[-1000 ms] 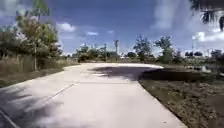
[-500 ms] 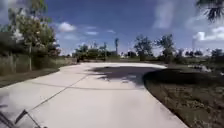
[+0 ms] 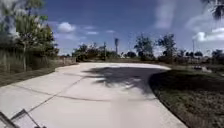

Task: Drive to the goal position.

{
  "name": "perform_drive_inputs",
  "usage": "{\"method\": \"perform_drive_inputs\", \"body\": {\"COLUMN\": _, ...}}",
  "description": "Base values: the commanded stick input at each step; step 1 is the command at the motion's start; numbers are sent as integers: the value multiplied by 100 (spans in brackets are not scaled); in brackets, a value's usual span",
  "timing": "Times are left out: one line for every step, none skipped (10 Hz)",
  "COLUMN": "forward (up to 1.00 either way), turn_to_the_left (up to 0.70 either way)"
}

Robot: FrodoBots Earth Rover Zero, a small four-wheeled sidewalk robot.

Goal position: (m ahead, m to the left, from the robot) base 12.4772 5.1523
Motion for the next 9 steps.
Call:
{"method": "perform_drive_inputs", "body": {"forward": 85, "turn_to_the_left": 0}}
{"method": "perform_drive_inputs", "body": {"forward": 85, "turn_to_the_left": 0}}
{"method": "perform_drive_inputs", "body": {"forward": 85, "turn_to_the_left": 0}}
{"method": "perform_drive_inputs", "body": {"forward": 85, "turn_to_the_left": 0}}
{"method": "perform_drive_inputs", "body": {"forward": 85, "turn_to_the_left": 0}}
{"method": "perform_drive_inputs", "body": {"forward": 85, "turn_to_the_left": 0}}
{"method": "perform_drive_inputs", "body": {"forward": 85, "turn_to_the_left": 0}}
{"method": "perform_drive_inputs", "body": {"forward": 85, "turn_to_the_left": -7}}
{"method": "perform_drive_inputs", "body": {"forward": 85, "turn_to_the_left": -25}}
